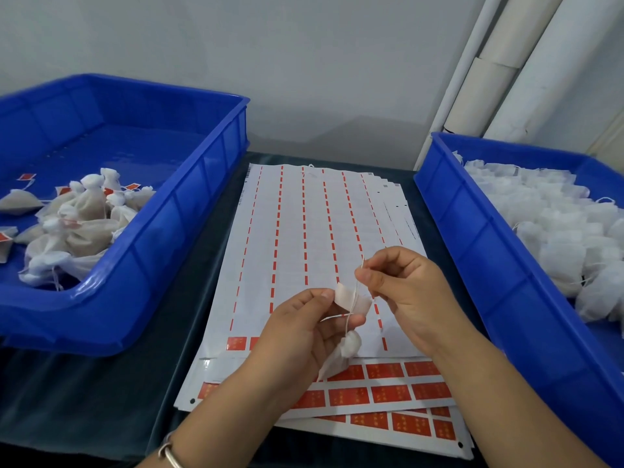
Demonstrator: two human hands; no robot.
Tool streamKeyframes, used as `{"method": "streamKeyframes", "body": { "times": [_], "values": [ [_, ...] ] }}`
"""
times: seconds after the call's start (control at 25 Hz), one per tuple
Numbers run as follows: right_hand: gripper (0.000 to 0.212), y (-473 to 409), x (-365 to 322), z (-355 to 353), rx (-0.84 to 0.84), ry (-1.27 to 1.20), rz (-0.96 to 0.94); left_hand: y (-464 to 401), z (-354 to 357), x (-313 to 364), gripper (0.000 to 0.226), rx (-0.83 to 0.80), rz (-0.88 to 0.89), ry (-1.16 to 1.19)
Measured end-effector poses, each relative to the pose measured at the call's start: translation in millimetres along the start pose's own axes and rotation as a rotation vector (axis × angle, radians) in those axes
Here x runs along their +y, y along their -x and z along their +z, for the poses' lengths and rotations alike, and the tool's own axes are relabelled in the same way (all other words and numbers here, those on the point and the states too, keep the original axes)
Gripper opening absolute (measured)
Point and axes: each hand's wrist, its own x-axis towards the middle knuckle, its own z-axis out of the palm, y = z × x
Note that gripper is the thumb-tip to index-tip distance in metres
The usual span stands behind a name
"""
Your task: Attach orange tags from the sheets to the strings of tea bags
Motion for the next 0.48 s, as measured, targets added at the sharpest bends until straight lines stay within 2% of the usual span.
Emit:
{"method": "streamKeyframes", "body": {
  "times": [0.24, 0.4, 0.48],
  "values": [
    [0.014, 1, -2, 1, 0.073, 0.075, -0.040, 0, -5, 0, 0.022, -0.144, -0.091, 0.183],
    [0.017, 3, -10, 2, 0.059, 0.106, -0.087, 0, -7, 4, 0.041, -0.239, -0.165, 0.292],
    [0.017, 4, -15, 3, 0.047, 0.100, -0.115, 0, -8, 6, 0.042, -0.282, -0.189, 0.346]
  ]
}}
